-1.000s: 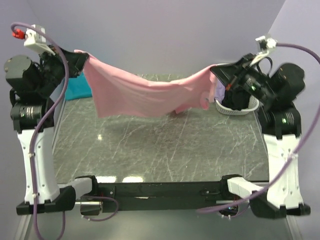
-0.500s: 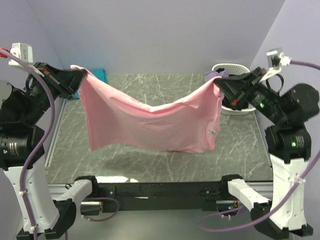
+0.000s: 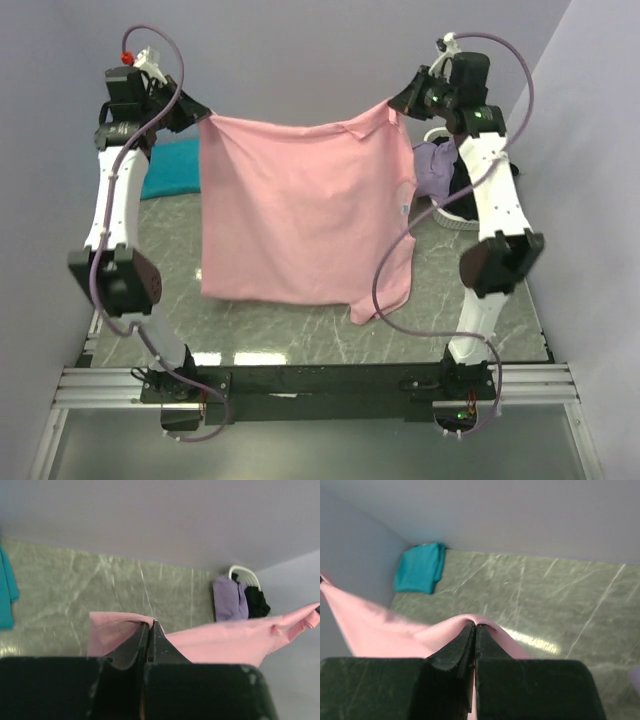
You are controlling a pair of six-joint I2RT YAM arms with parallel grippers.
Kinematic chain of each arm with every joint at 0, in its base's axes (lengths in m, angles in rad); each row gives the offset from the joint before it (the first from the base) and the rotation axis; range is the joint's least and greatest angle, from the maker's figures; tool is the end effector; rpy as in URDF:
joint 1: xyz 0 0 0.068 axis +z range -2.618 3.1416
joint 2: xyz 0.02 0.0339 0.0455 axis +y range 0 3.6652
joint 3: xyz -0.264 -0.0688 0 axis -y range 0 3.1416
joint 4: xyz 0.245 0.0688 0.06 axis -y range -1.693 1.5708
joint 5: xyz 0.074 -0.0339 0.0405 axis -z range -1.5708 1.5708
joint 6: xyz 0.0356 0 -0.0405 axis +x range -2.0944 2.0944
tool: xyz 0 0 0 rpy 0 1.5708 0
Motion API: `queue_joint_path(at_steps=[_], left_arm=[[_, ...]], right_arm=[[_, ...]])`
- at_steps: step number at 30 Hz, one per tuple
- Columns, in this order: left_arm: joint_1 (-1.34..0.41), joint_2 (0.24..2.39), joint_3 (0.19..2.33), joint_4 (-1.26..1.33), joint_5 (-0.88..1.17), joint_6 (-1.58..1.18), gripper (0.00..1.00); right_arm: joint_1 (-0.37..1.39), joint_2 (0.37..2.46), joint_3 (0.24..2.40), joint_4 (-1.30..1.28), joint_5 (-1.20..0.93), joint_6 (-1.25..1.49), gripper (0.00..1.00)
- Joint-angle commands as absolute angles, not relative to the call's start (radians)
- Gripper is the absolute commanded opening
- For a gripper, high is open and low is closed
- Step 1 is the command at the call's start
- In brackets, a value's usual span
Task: Fold and stack the t-shirts
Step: Flatten the tshirt out
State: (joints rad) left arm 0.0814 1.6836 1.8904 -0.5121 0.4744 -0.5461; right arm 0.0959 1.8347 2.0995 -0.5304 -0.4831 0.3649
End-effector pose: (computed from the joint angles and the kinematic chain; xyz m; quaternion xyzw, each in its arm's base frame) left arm 0.3780 0.0145 0.4531 -0.1097 0.7884 -0.3168 0.5157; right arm 0.4080 0.0559 0.4627 -0.0405 0.7840 0.3197 0.5306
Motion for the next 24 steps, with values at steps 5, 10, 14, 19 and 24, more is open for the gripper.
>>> queue_joint_path(at_steps=[5,10,14,19,24], left_arm=[[0.091,1.973,2.483,-0.35,0.609,-0.633,0.04],[0.092,1.729,2.173,-0.128,0.66,-0.614,0.06],[0.091,1.443,1.827,-0.069,0.693,-0.554,0.03],[0.091,1.16,1.431,-0.112,0.605,-0.558,0.03],[0.078,0.971,1.183,-0.193,0.533,-0.552,0.04]], right_arm=[[0.103,2.033,2.582,-0.568,-0.433,0.337,0.0],[0.138,1.775,2.232,-0.416,-0.448,0.236,0.0],[0.158,1.666,2.094,-0.382,-0.54,0.203,0.0],[0.256,1.476,1.728,-0.41,-0.504,0.161,0.0],[0.348,1.299,1.306,-0.318,-0.425,0.231,0.0]])
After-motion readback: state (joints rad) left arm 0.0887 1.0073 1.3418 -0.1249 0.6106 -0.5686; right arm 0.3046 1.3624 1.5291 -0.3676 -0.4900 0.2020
